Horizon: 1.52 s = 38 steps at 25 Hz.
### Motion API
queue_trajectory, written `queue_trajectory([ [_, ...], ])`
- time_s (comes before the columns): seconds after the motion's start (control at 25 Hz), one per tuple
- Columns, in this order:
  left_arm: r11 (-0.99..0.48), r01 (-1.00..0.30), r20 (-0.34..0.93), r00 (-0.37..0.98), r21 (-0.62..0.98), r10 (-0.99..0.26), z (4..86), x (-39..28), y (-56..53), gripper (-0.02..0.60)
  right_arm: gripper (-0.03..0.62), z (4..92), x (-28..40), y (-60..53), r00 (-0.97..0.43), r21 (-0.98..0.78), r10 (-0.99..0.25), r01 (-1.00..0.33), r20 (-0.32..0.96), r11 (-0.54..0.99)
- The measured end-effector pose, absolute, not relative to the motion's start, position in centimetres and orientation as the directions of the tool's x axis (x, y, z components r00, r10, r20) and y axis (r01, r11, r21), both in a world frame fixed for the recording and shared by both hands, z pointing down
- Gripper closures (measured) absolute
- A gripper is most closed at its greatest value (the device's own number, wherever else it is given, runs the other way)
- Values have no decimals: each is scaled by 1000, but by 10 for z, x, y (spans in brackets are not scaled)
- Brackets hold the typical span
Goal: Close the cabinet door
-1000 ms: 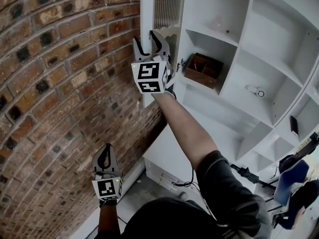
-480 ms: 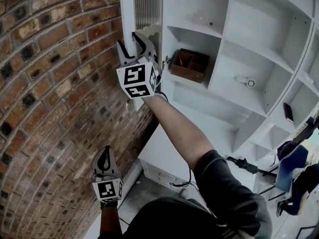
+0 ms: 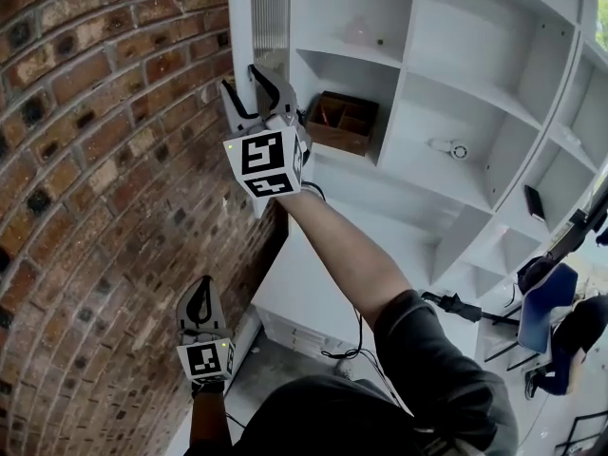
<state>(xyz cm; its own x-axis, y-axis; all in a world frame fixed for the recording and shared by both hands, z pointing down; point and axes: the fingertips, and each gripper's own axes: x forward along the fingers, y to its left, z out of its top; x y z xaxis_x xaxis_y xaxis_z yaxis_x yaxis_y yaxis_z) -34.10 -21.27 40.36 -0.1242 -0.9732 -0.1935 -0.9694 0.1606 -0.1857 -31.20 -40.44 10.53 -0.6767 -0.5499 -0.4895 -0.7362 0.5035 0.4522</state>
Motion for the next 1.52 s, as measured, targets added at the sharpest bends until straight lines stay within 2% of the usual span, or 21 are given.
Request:
queue_trajectory([
  [0.72,23,-981,-191,15,-195,-982,404,-297,-252,580,454,107,-223,-416,-631,423,-576,-776,-519,469],
  [1.52,-111,-971,-165,148,-211,-975,410,-240,-297,580,480,107,-107,-489,-523,313,-692,-853,-498,418],
])
